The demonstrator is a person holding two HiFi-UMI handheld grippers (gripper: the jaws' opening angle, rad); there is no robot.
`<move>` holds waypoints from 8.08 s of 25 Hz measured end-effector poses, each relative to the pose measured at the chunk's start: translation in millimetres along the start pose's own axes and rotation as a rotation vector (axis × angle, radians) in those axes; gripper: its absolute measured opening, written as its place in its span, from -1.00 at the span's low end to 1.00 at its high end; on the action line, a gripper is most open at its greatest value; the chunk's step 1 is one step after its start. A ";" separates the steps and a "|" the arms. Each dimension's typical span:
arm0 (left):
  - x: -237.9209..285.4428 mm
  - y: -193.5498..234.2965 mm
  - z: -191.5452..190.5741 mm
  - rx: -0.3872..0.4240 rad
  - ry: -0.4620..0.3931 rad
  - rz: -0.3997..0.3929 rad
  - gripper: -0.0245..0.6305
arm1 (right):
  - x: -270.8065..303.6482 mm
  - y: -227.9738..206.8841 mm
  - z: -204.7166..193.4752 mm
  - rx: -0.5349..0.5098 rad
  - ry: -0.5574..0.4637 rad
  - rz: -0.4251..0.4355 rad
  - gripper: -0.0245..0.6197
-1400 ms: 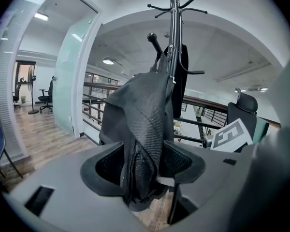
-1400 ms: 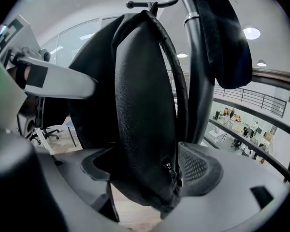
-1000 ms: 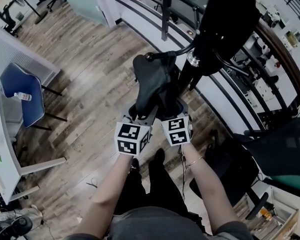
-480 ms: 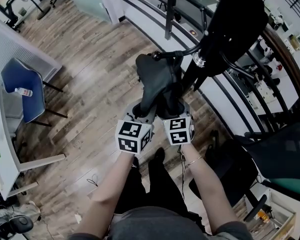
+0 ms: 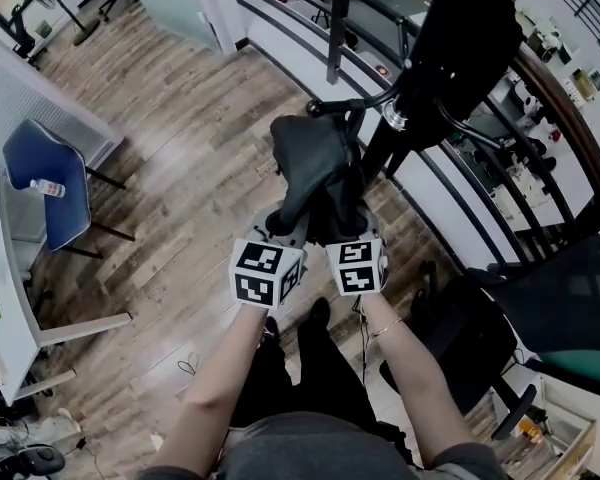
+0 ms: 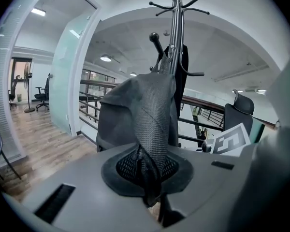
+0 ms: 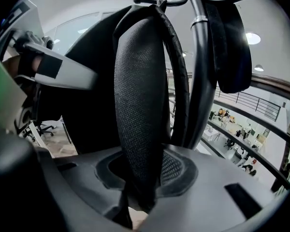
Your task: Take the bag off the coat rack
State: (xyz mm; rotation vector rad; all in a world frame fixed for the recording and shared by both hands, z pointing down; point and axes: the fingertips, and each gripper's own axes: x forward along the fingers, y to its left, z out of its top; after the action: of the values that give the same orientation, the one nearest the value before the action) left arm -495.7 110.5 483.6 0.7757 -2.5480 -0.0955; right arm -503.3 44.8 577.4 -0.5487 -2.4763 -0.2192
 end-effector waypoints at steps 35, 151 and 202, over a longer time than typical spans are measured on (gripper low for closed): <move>-98.7 7.4 34.8 0.014 -0.096 -0.048 -0.85 | -66.6 87.1 35.7 -0.012 -0.056 -0.018 -0.73; -192.1 -585.5 54.9 0.420 -0.188 -1.016 -0.85 | -597.2 -116.1 -139.7 0.432 -0.308 -0.871 -0.76; -29.6 -757.9 -235.6 0.686 0.297 -1.267 -0.85 | -564.5 -212.4 -484.4 1.155 -0.219 -1.092 -0.70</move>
State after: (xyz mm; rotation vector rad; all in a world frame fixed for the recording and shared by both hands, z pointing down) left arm 19.6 -492.1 529.8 2.3166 -1.4155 0.4682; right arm 72.3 -468.4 637.8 1.2881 -2.3140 0.8502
